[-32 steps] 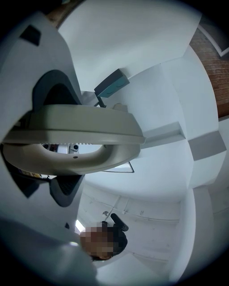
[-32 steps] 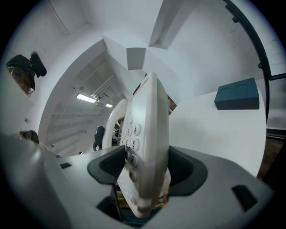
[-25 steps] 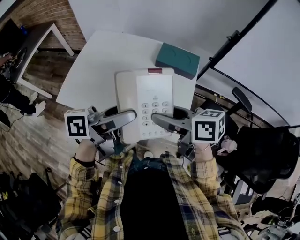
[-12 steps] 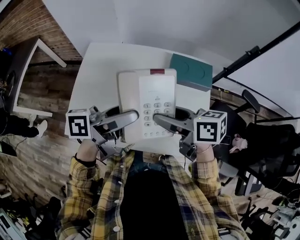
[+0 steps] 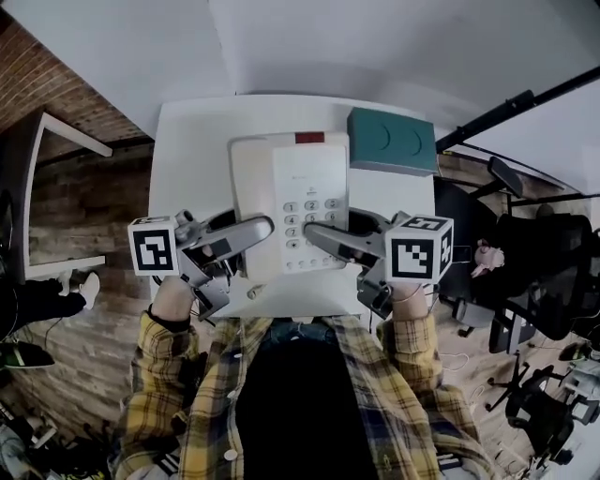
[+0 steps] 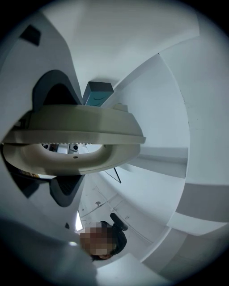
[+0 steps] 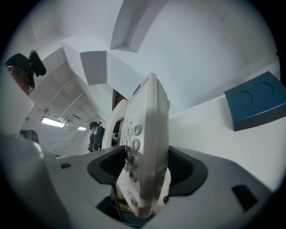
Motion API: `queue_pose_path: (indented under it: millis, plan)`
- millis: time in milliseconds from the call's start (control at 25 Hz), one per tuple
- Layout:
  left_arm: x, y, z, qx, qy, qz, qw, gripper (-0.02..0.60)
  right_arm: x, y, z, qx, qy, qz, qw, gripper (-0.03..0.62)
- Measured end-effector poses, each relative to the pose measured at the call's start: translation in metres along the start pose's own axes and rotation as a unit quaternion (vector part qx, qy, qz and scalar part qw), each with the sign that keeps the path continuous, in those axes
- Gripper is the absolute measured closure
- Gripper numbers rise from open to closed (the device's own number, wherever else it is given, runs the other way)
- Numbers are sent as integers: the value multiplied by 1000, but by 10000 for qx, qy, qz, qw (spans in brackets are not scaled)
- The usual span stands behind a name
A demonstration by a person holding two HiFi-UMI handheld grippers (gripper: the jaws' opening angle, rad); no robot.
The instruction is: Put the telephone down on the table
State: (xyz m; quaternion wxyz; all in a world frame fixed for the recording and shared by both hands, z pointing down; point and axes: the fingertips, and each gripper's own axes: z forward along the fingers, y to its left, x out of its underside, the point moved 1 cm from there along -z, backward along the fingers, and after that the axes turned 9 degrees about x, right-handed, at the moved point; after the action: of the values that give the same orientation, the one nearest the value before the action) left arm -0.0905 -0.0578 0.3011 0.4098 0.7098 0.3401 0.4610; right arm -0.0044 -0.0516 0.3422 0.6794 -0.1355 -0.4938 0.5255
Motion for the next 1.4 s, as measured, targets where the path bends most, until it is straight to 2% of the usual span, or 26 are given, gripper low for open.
queue_pose_path:
  millis: [400, 960, 1400]
  plan:
    - [4, 4, -3, 134, 265, -286, 9991, 179, 12, 1, 1, 254, -86, 315, 9991, 316]
    - [20, 18, 27, -3, 223, -301, 9993, 179, 13, -26, -24, 221, -51, 393, 9990, 316]
    - [37, 36, 37, -1, 468, -223, 9987, 179, 32, -49, -27, 262, 78, 534, 9982, 316]
